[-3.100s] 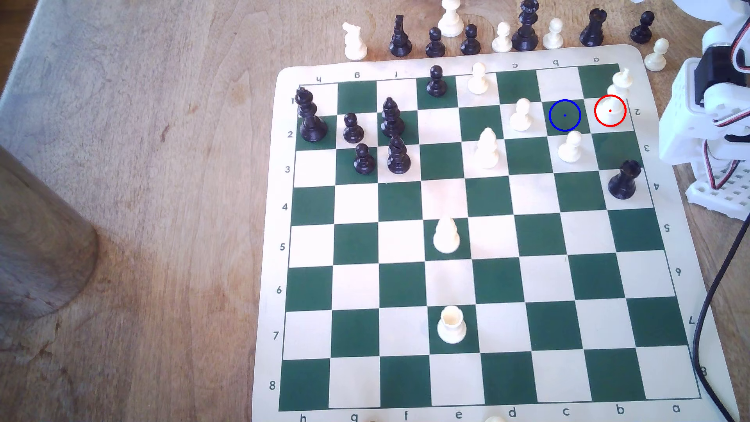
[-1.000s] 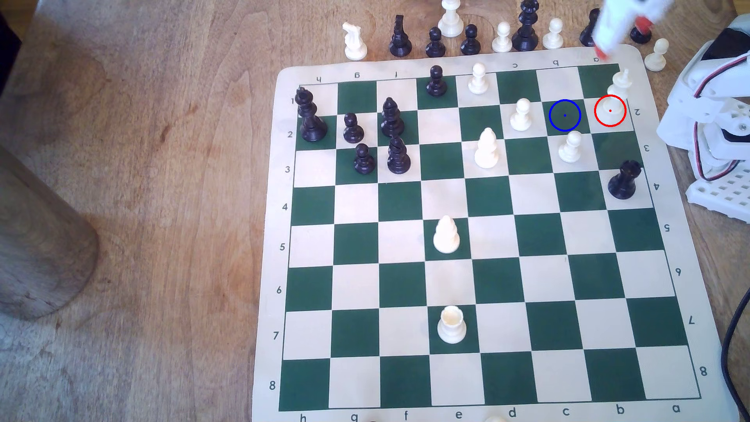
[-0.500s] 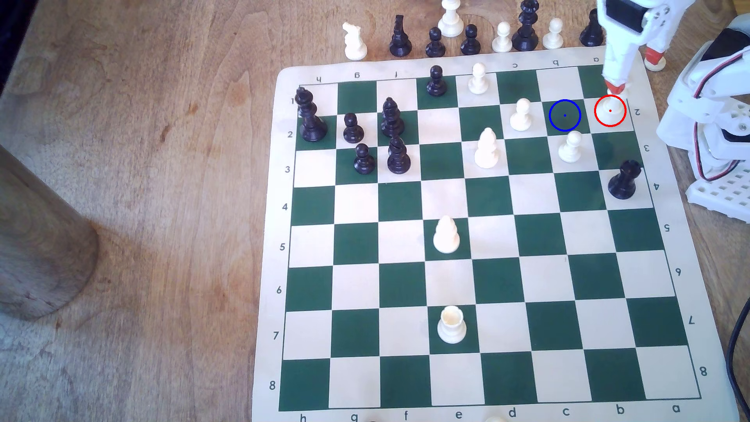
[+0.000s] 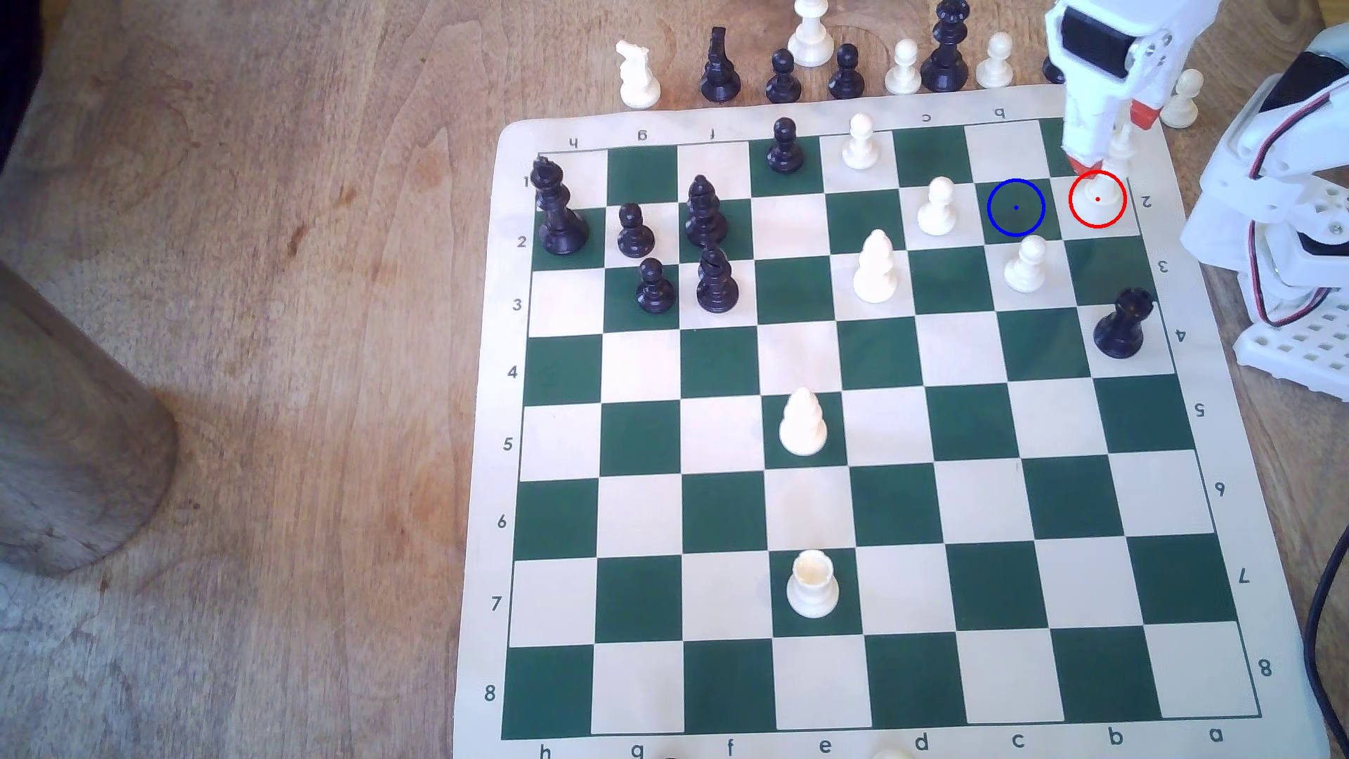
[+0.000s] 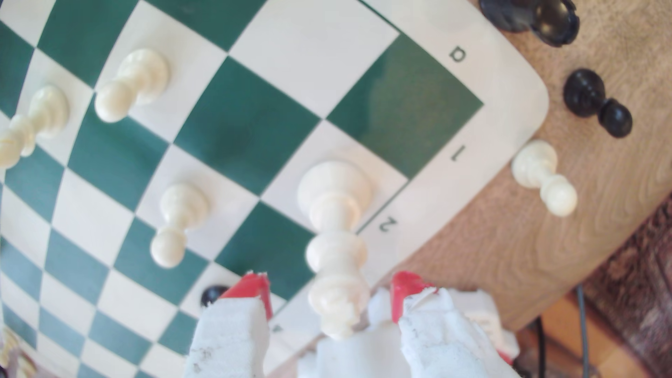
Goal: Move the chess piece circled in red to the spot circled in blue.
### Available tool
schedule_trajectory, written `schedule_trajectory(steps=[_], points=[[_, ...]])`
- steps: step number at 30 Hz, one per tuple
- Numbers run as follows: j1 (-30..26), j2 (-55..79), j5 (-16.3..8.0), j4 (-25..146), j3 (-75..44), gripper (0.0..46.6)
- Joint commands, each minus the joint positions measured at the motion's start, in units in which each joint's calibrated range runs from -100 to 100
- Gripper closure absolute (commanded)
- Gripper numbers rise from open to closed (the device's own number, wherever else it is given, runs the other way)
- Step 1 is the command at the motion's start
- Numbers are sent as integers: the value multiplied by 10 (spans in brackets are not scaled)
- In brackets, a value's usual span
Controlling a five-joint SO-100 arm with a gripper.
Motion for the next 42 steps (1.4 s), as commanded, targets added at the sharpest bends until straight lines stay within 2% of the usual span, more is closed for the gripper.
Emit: schedule_trajectory(steps=[1,13,20,22,23,24,33,42], points=[[-3,7,2,-11,-10,291],[-5,16,3,-35,25,281],[-7,10,3,-38,21,306],[-10,11,3,-36,18,333],[-12,14,2,-32,15,437],[-13,15,1,-31,13,463],[-14,6,3,1,-12,463],[-14,-22,0,127,-176,463]])
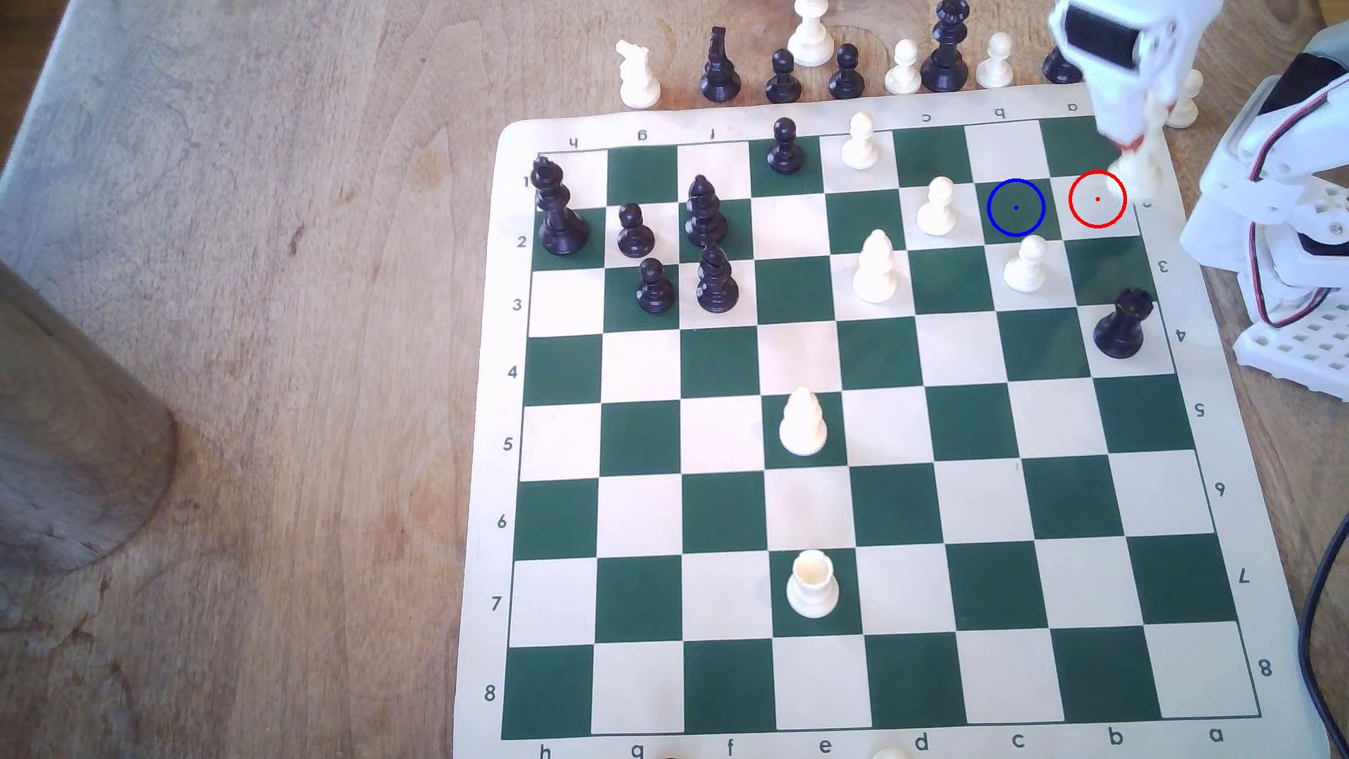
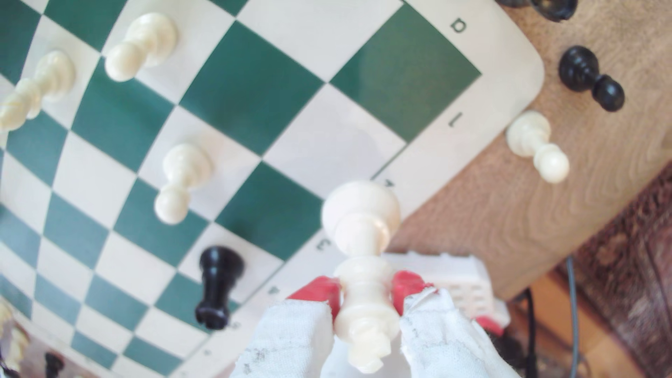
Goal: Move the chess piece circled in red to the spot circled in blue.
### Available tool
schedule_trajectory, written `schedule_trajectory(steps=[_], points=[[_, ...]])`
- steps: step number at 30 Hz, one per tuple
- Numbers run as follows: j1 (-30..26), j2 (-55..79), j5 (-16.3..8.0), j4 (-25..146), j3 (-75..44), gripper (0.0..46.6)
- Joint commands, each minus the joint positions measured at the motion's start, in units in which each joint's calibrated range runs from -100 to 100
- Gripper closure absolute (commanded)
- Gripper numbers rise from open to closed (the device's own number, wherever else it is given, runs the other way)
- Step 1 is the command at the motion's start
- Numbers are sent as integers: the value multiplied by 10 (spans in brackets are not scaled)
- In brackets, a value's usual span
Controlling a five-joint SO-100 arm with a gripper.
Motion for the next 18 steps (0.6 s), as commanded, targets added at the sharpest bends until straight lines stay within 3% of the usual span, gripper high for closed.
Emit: schedule_trajectory(steps=[1,6,13,18], points=[[-2,-31,-3,46,-111,463],[-35,-27,-19,33,-124,463],[-117,-6,-60,-22,-147,463],[-145,13,-73,-73,-115,463]])
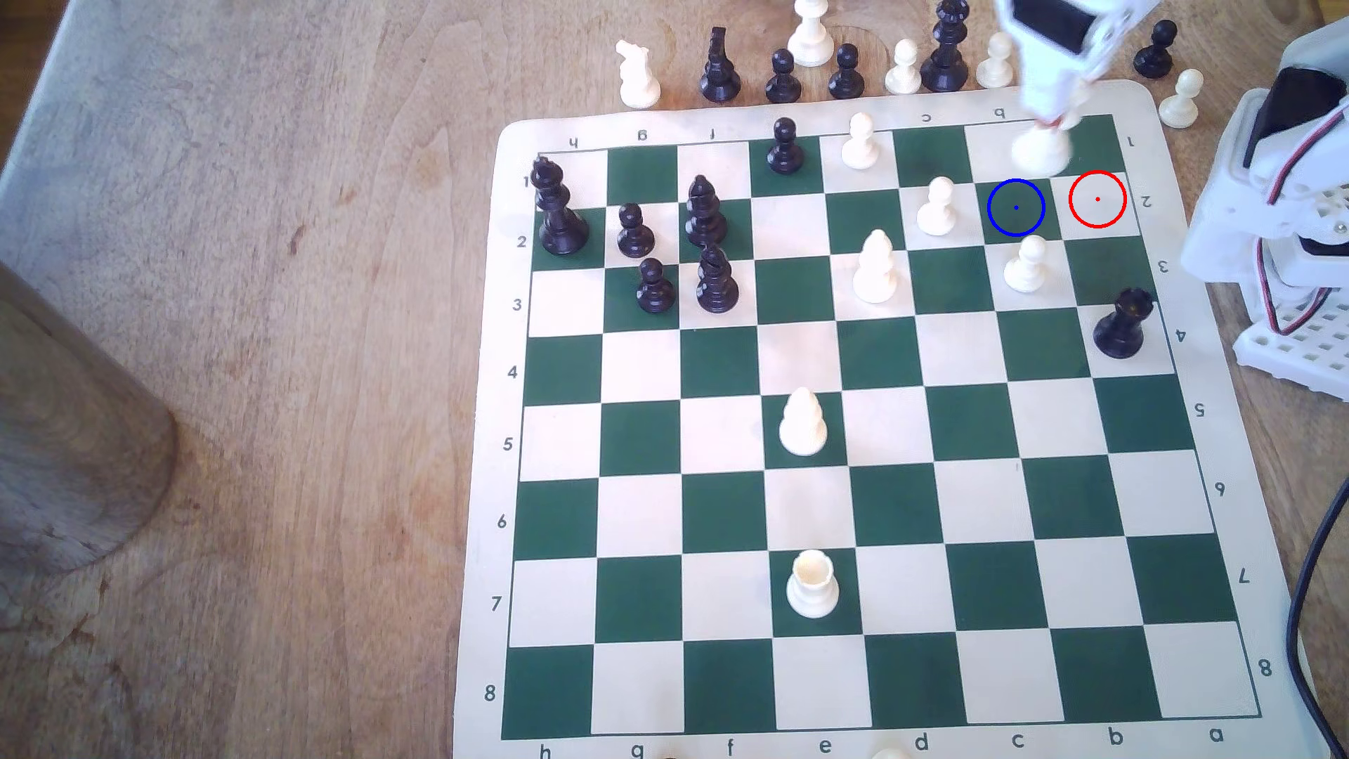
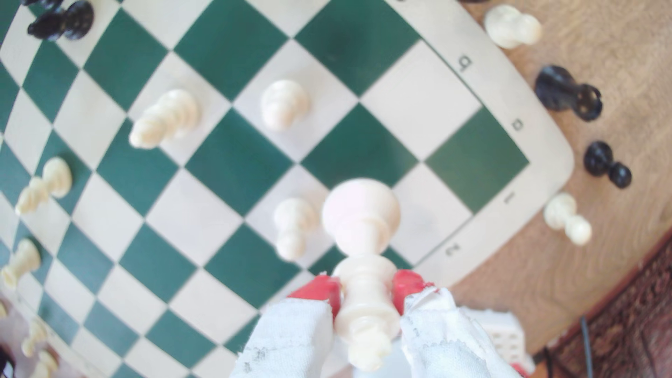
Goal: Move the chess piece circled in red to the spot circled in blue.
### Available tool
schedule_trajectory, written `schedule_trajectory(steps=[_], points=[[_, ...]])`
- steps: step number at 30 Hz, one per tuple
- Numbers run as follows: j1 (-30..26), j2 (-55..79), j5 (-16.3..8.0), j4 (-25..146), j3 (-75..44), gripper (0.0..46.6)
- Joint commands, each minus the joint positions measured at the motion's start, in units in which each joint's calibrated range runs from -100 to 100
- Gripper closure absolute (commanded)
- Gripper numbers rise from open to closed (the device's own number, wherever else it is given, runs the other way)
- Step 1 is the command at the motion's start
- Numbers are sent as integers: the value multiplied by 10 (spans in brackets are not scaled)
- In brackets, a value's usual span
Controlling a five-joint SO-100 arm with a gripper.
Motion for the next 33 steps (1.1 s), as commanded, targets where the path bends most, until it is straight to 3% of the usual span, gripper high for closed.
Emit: schedule_trajectory(steps=[1,17,33], points=[[-14,10,-7,-49,-3,463],[23,61,13,-147,96,463],[20,77,17,-152,125,463]])
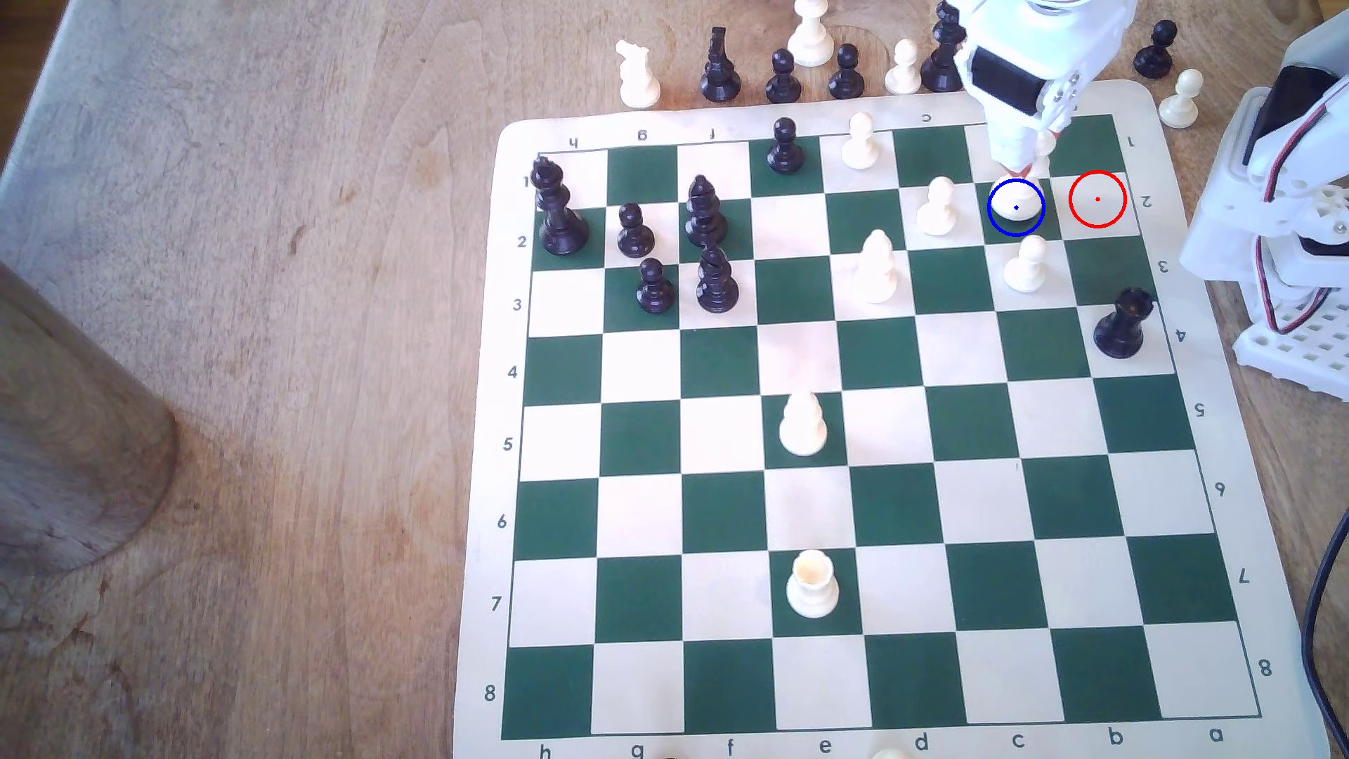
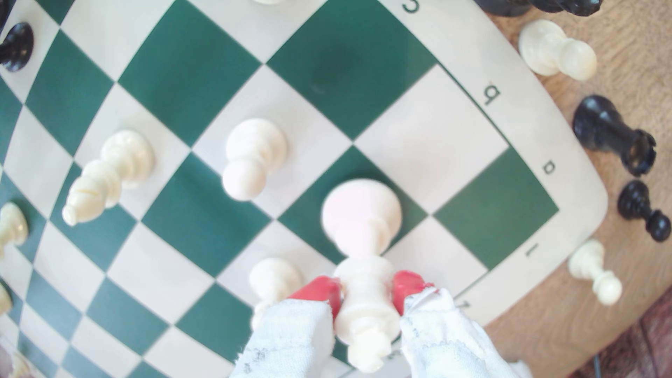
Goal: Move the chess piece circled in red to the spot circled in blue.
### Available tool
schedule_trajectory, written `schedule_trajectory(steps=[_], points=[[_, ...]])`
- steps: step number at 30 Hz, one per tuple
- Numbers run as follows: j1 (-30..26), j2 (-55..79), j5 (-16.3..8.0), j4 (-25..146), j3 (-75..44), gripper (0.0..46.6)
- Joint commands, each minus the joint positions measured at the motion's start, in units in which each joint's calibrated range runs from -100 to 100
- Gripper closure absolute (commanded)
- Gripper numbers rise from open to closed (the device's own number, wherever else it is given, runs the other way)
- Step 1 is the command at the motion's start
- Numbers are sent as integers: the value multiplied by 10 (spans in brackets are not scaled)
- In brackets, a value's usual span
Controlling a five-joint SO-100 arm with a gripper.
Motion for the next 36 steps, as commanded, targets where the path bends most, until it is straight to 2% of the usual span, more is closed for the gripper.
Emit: schedule_trajectory(steps=[1,8,9,10,13,17,18,22,29,32,36], points=[[-3,2,0,-2,-4,463],[-3,8,0,-2,-2,463],[-3,8,0,-4,-2,450],[-3,9,0,-4,-2,432],[-2,11,0,2,-2,330],[-1,8,0,4,-2,267],[1,2,4,11,-2,237],[7,-29,13,34,-7,191],[14,-76,13,89,-61,183],[18,-85,14,139,-118,209],[15,-121,14,163,-159,202]])
